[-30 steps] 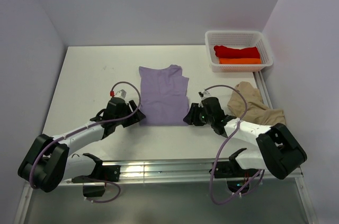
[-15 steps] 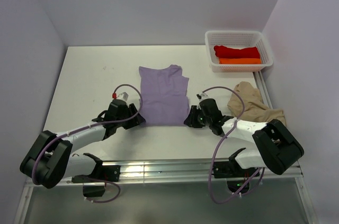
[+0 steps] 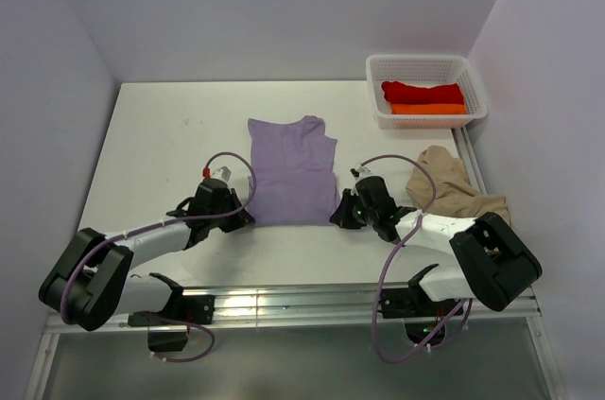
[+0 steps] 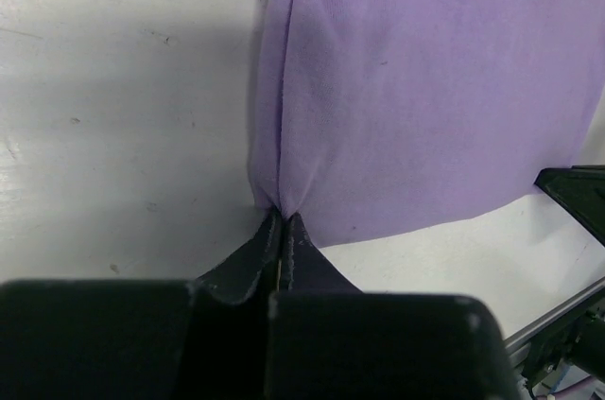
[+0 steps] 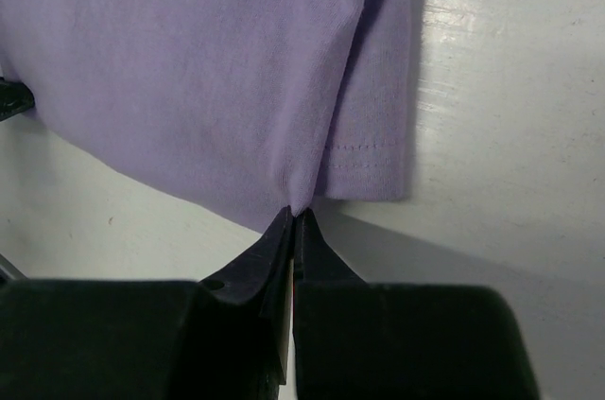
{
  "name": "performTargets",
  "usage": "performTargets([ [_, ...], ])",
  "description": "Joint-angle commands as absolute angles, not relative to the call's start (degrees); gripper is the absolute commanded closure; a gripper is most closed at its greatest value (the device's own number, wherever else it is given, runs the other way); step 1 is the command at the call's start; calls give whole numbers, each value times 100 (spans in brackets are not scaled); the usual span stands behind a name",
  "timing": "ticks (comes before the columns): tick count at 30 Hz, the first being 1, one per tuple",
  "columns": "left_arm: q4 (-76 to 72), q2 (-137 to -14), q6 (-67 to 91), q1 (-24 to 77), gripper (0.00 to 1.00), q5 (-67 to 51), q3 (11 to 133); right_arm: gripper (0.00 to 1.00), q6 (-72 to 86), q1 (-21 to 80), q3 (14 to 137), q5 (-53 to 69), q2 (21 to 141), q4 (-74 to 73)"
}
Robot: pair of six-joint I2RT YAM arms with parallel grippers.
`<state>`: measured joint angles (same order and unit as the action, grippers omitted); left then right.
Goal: Roll the t-shirts
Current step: Fold the tshirt
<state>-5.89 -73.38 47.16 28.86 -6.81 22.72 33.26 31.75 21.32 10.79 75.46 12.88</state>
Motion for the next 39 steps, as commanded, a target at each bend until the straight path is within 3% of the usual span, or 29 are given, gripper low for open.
performTargets([
  [1, -370, -7225, 4614, 2909, 100, -764, 2460, 100, 3339, 3217, 2197, 1160, 7445, 1327],
  [13, 1037, -6583, 4764, 2909, 100, -1125, 3093, 100, 3358, 3217, 2918, 1494, 6777, -526],
  [39, 2126, -5686, 5317, 2909, 100, -1380, 3155, 100, 3340, 3217, 3146, 1775, 5713, -1863],
])
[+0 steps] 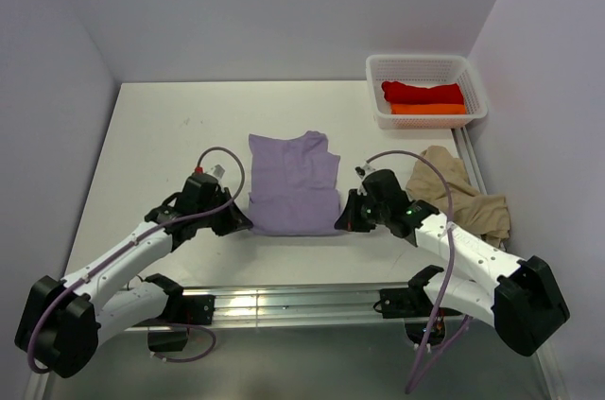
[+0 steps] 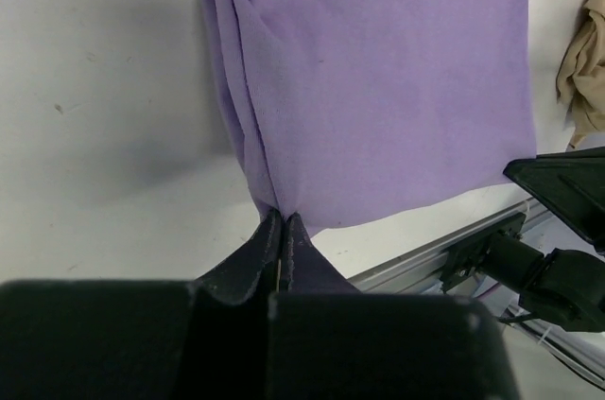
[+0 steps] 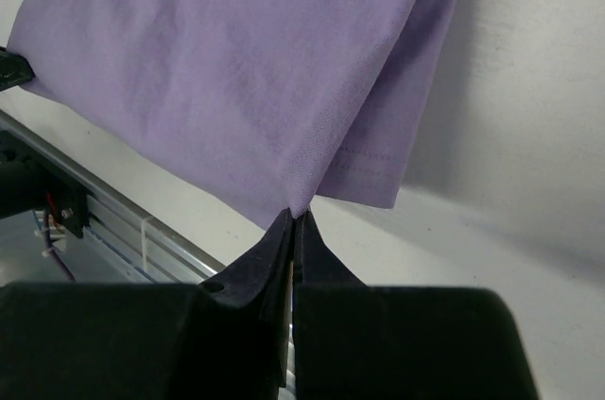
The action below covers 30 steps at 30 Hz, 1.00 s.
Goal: Roll the t-shirts
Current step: Fold the tshirt
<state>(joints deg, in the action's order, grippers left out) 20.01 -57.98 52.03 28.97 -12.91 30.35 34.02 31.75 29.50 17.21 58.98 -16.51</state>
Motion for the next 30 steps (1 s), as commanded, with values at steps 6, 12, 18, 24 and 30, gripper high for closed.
performTargets([
  [6, 2522, -5950, 5177, 2909, 100, -1301, 3637, 100, 3191, 3225, 3506, 1679, 5695, -2205],
  [12, 2610, -6380, 5072, 2830, 100, -1459, 4060, 100, 2910, 3191, 4051, 1643, 6038, -2513],
  [18, 2619, -6811, 4913, 2488, 100, -1793, 4421, 100, 2716, 3006, 4394, 1846, 6511, -2496],
  [24, 2689, -7083, 4747, 2075, 100, -1968, 4781, 100, 2576, 2681, 4736, 2039, 6829, -2478],
  [30, 2716, -7593, 4588, 1864, 100, -2039, 5203, 100, 2444, 2427, 5176, 2241, 7373, -2540],
])
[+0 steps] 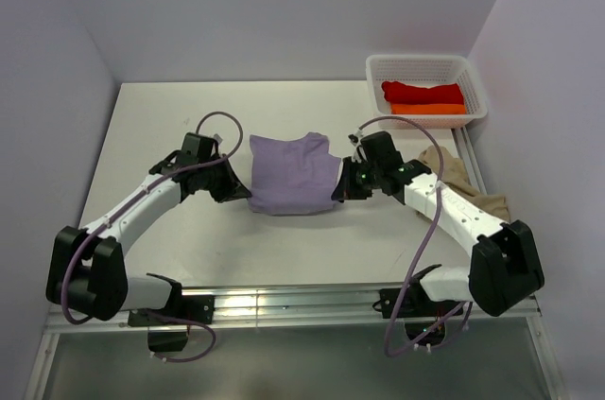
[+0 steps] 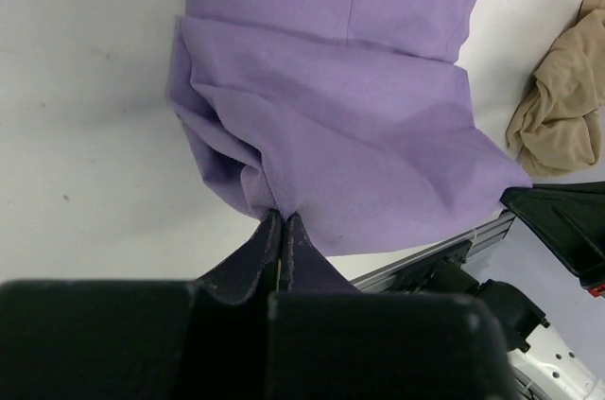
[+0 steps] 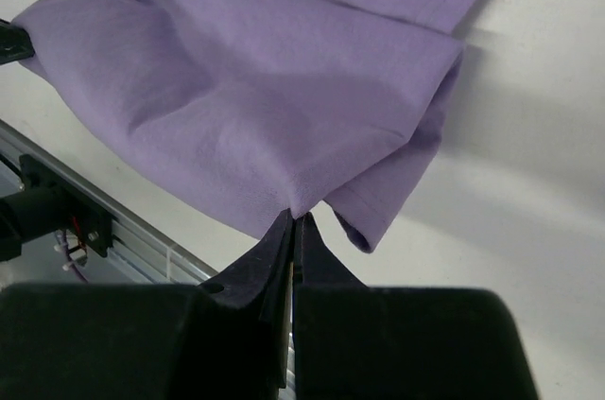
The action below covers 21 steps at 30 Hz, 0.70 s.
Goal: Roll the t-shirts
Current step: Fold the tshirt
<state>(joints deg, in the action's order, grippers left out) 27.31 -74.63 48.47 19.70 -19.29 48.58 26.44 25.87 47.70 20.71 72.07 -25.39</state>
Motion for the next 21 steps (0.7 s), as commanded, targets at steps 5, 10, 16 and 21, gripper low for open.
performTargets([
  [5, 2768, -8103, 4448, 1679, 100, -2083, 5615, 100, 2356, 2145, 5545, 2408, 7838, -2549],
  [10, 2760, -8639, 4316, 1494, 100, -2162, 6046, 100, 2329, 1987, 5958, 2557, 8340, -2531],
  [16, 2707, -9500, 4166, 1354, 100, -2180, 6538, 100, 2373, 1855, 6380, 2584, 9052, -2435],
  [21, 2654, -10150, 4104, 1301, 100, -2066, 6925, 100, 2496, 1758, 6627, 2488, 9570, -2207],
])
